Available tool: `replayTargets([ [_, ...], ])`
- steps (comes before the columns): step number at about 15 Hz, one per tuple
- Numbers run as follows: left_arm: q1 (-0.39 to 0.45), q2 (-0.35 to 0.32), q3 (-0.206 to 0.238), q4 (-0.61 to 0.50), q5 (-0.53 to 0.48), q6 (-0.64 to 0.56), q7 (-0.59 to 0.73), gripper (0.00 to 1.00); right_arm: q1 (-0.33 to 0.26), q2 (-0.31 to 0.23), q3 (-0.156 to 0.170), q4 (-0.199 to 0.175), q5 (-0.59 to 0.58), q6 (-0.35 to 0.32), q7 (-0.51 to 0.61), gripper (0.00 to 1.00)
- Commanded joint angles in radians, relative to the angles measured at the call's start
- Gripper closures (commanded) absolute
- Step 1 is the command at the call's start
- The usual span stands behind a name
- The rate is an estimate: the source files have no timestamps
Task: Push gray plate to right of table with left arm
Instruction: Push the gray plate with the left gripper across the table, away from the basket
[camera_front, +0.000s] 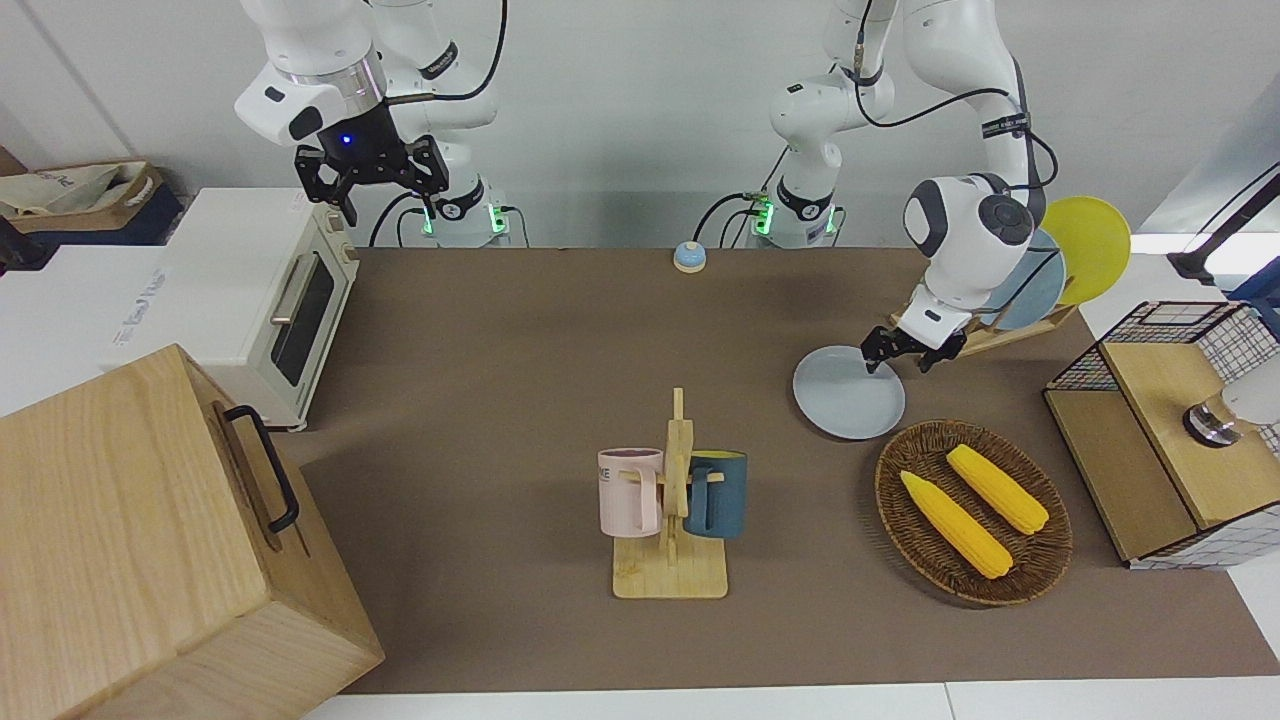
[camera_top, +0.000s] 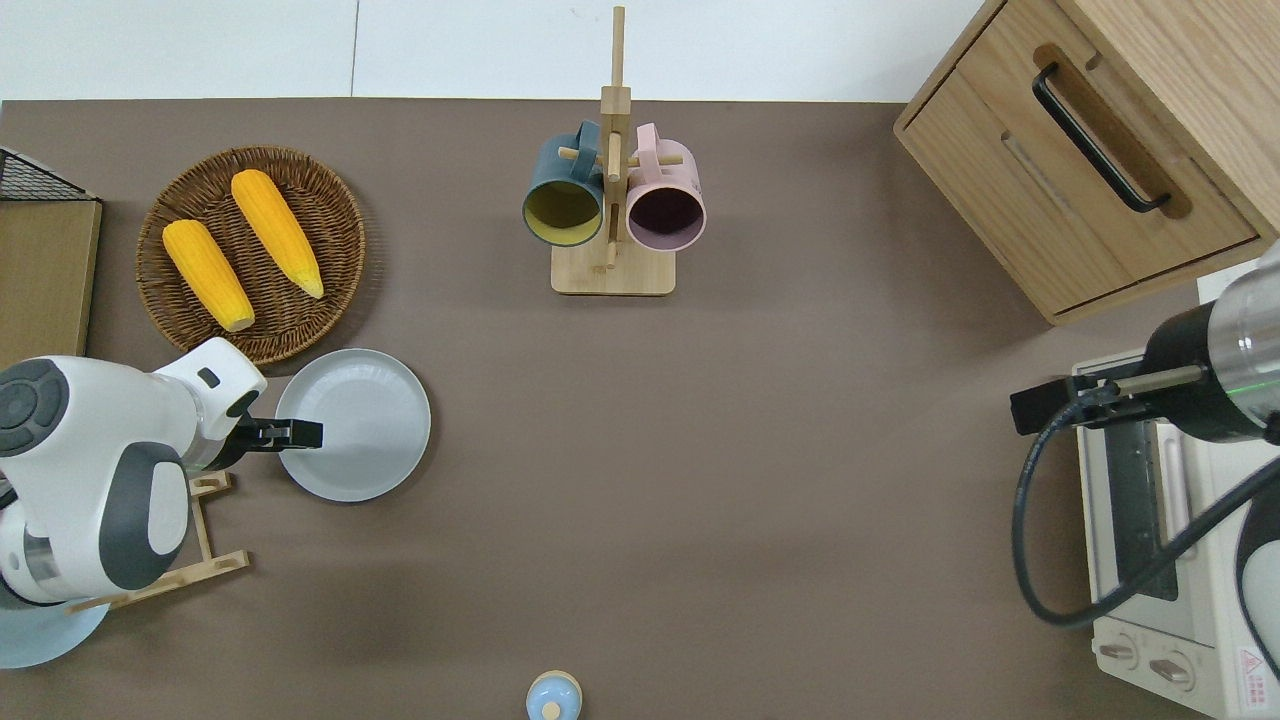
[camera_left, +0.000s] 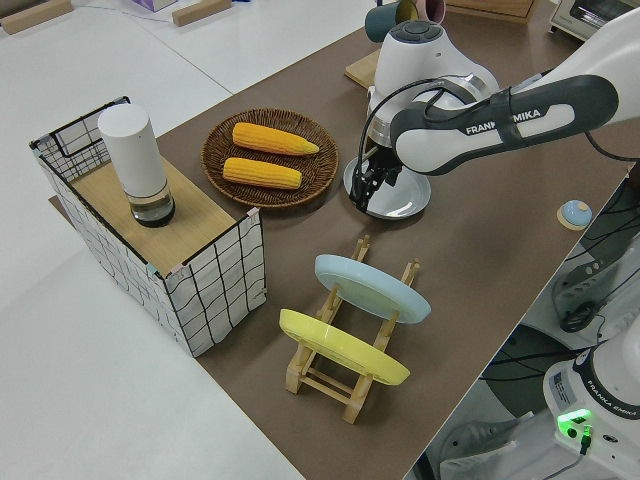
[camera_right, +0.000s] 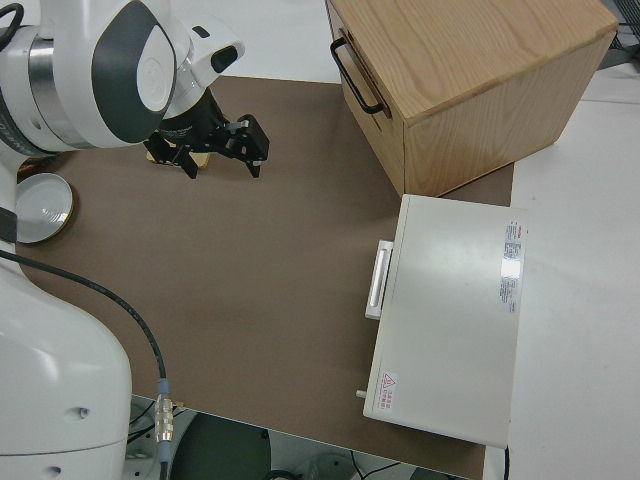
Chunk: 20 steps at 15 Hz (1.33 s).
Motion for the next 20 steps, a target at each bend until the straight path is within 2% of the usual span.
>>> replayTargets([
  [1, 0.008, -0.013, 0.002, -0.042, 0.009, 0.049, -0.012, 0.01, -0.020, -0.003, 0.015, 0.008, 0.010, -0.015, 0.001, 0.017],
  [9, 0.010, 0.029, 0.002, -0.090, 0.009, 0.140, -0.012, 0.01, -0.020, -0.003, 0.014, 0.008, 0.010, -0.015, 0.001, 0.017],
  [12, 0.010, 0.030, 0.002, -0.090, 0.009, 0.146, -0.012, 0.09, -0.020, -0.003, 0.014, 0.008, 0.010, -0.015, 0.001, 0.017],
  [14, 0.010, 0.035, 0.002, -0.090, 0.009, 0.148, -0.012, 0.28, -0.020, -0.003, 0.014, 0.008, 0.010, -0.015, 0.002, 0.017],
  [17, 0.010, 0.036, 0.002, -0.090, 0.009, 0.148, -0.014, 0.78, -0.020, -0.003, 0.015, 0.008, 0.010, -0.015, 0.001, 0.017],
  [18, 0.010, 0.036, 0.002, -0.090, 0.009, 0.148, -0.014, 0.91, -0.020, -0.003, 0.014, 0.008, 0.010, -0.015, 0.001, 0.017],
  [19, 0.010, 0.036, 0.002, -0.090, 0.009, 0.149, -0.014, 1.00, -0.020, -0.003, 0.015, 0.008, 0.010, -0.015, 0.001, 0.017],
  [20, 0.008, 0.036, 0.002, -0.090, 0.009, 0.149, -0.014, 1.00, -0.020, -0.003, 0.015, 0.008, 0.010, -0.015, 0.001, 0.017],
])
